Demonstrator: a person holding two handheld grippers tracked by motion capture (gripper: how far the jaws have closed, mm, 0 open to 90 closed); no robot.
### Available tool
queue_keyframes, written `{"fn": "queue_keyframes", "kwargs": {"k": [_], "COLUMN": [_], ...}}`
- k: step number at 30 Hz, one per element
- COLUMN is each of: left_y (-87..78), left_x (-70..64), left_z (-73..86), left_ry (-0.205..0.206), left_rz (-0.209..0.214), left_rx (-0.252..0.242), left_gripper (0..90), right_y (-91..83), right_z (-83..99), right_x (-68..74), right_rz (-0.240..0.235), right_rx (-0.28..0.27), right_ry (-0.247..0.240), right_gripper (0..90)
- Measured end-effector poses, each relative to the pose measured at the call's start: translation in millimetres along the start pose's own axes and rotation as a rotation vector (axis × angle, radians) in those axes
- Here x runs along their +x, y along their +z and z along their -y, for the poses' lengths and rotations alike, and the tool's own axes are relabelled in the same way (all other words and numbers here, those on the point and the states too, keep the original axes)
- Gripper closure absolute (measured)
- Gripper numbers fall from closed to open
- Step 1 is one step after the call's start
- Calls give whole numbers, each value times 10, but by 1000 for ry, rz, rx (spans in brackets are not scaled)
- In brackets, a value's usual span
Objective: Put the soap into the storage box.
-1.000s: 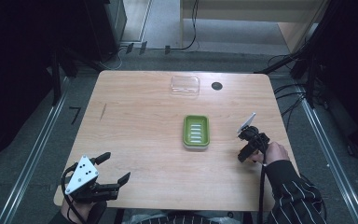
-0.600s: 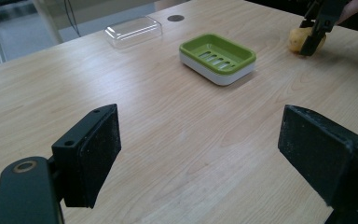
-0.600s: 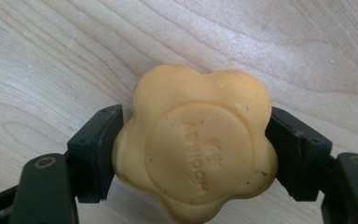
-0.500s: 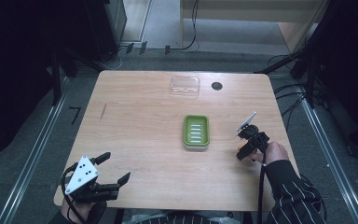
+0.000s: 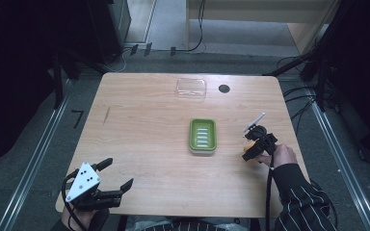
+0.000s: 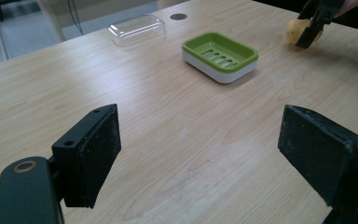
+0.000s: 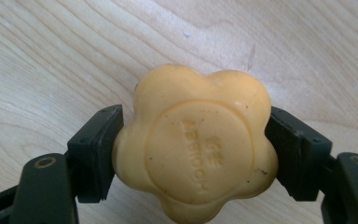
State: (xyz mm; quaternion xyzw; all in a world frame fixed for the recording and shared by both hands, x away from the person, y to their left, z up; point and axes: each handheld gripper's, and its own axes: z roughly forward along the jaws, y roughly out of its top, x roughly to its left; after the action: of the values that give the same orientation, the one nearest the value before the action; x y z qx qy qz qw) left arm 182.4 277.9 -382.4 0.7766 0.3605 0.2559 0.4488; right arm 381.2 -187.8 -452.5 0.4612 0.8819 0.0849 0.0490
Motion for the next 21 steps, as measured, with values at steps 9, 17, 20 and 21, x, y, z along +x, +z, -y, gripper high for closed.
{"fn": "queue_keyframes", "kwargs": {"k": [9,17,20,21], "left_y": [-59,-101,-124,-124], "left_x": [-6,-8,-9,-9], "left_z": [31,51,62,62], "left_ry": [-14,-20,-21,-21], "left_rz": [-20,-33,-39,-39], "left_rx": [-2,-2,-2,-2], "left_gripper": [136,136,136,136], "right_y": [-59,-99,-120,-120], "right_z": [-86,-155,-180,-180], "right_x": [62,134,157,157], "right_rz": [15,25,24,24], "right_rx": [-45,-69,-81,-81], "right_ry": [-29,-55,-61,-61], "right_gripper": [262,263,263,263]}}
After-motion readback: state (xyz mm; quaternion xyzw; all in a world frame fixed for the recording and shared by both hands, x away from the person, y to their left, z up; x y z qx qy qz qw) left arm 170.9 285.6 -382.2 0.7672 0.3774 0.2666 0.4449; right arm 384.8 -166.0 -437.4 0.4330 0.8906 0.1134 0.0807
